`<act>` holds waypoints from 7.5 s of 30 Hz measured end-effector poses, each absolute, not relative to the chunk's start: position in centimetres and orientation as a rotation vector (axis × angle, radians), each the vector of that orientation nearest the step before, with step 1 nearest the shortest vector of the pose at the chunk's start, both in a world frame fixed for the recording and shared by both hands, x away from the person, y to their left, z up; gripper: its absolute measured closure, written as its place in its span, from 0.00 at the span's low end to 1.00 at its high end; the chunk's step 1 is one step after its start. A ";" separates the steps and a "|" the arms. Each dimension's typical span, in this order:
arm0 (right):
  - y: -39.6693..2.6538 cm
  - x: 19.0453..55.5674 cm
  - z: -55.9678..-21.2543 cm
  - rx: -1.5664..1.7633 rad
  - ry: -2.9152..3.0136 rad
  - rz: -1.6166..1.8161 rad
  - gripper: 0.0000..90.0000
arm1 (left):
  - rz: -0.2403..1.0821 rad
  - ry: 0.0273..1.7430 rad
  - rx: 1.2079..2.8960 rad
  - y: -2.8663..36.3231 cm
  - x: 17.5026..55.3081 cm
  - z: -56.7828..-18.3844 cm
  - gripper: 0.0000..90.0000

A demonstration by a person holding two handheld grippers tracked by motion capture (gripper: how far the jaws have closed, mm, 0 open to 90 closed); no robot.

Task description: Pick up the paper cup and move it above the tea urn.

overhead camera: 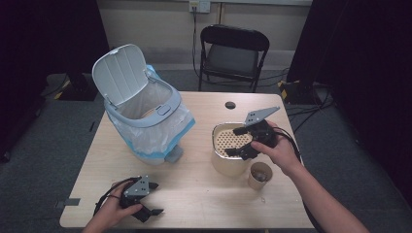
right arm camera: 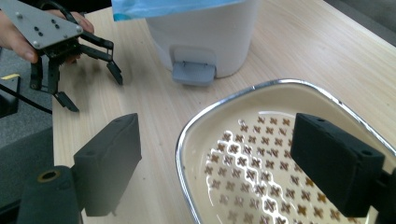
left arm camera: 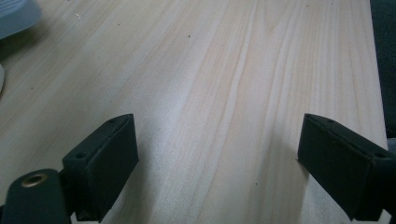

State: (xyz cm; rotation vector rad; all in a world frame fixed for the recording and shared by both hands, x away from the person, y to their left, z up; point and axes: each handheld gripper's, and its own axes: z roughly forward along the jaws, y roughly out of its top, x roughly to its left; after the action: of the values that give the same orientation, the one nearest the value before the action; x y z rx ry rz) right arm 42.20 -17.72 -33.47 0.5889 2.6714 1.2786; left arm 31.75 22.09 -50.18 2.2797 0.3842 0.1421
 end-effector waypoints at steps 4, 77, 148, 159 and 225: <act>-18.4 42.0 -33.7 0.603 2.665 1.274 0.18 | 0.142 0.385 2.279 22.1 31.7 -50.2 0.13; -27.6 37.9 -40.0 0.781 2.598 1.246 0.16 | 0.143 0.385 2.279 22.1 31.7 -50.2 0.13; -29.0 36.1 -46.8 0.813 2.593 1.250 0.16 | 0.144 0.381 2.283 22.1 31.8 -50.2 0.13; -28.2 36.8 -47.2 0.818 2.584 1.276 0.19 | 0.144 0.381 2.283 22.1 31.8 -50.2 0.13; -29.8 39.7 -43.2 0.841 2.491 1.255 0.28 | 0.142 0.384 2.279 22.1 31.7 -50.2 0.13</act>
State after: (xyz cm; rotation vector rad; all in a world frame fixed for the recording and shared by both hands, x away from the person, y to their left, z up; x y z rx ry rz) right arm 39.66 -29.77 -43.18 0.8414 2.4912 1.2550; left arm 31.74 22.08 -50.18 2.2793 0.3845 0.1423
